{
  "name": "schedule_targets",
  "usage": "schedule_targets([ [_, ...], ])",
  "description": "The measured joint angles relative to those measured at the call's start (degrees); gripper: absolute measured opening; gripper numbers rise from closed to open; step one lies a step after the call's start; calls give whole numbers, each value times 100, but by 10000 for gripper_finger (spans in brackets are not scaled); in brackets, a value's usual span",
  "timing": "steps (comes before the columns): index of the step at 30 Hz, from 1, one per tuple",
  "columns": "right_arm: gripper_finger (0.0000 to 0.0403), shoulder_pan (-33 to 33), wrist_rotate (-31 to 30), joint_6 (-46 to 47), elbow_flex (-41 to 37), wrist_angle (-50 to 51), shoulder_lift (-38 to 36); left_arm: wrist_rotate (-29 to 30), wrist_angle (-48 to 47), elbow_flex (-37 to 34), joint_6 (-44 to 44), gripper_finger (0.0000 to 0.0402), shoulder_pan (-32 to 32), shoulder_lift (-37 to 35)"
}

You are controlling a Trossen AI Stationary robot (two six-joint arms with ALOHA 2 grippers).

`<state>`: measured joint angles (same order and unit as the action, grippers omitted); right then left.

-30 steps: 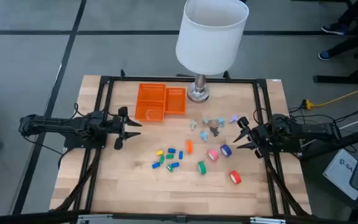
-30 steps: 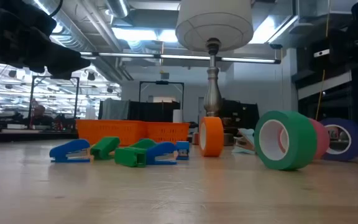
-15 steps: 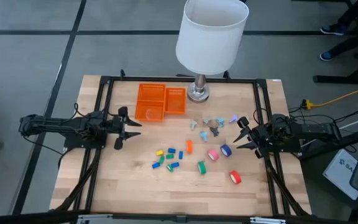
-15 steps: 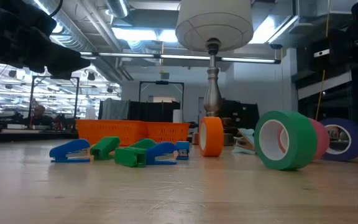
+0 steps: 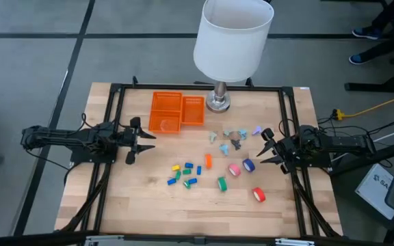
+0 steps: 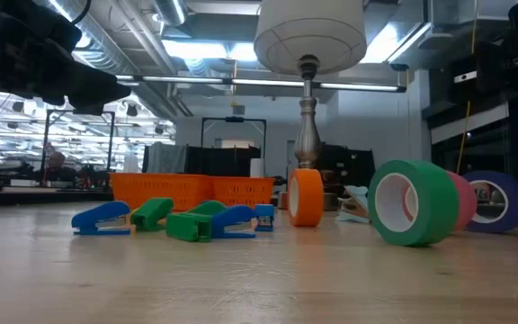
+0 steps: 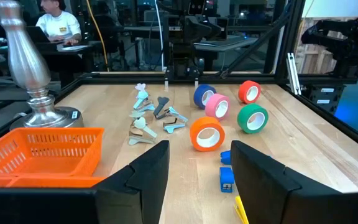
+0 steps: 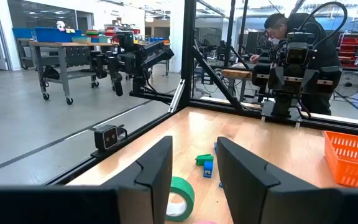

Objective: Pick and place Stapler, Stapler remover, tape

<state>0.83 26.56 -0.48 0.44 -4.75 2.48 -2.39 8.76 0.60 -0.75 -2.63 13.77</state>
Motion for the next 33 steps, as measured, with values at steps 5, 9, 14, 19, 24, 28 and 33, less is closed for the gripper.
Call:
schedule_targets([
  [5,129,1,1,-1,1,0,1,0,1,0,0,169,0,1],
  [9,129,1,0,0,0,0,1,0,-1,-2,0,169,0,-1],
  [14,129,0,1,0,1,0,1,-1,0,-2,0,169,0,0],
  [19,129,-1,-1,1,-1,0,2,0,1,0,0,169,0,-1],
  [24,129,1,0,-1,-1,0,1,-1,1,0,0,169,0,-1],
  [28,129,1,0,0,-1,0,1,0,-1,0,0,169,0,-1],
  [33,129,-1,-414,-1,1,-24,2,-2,1,-1,0,169,0,0],
])
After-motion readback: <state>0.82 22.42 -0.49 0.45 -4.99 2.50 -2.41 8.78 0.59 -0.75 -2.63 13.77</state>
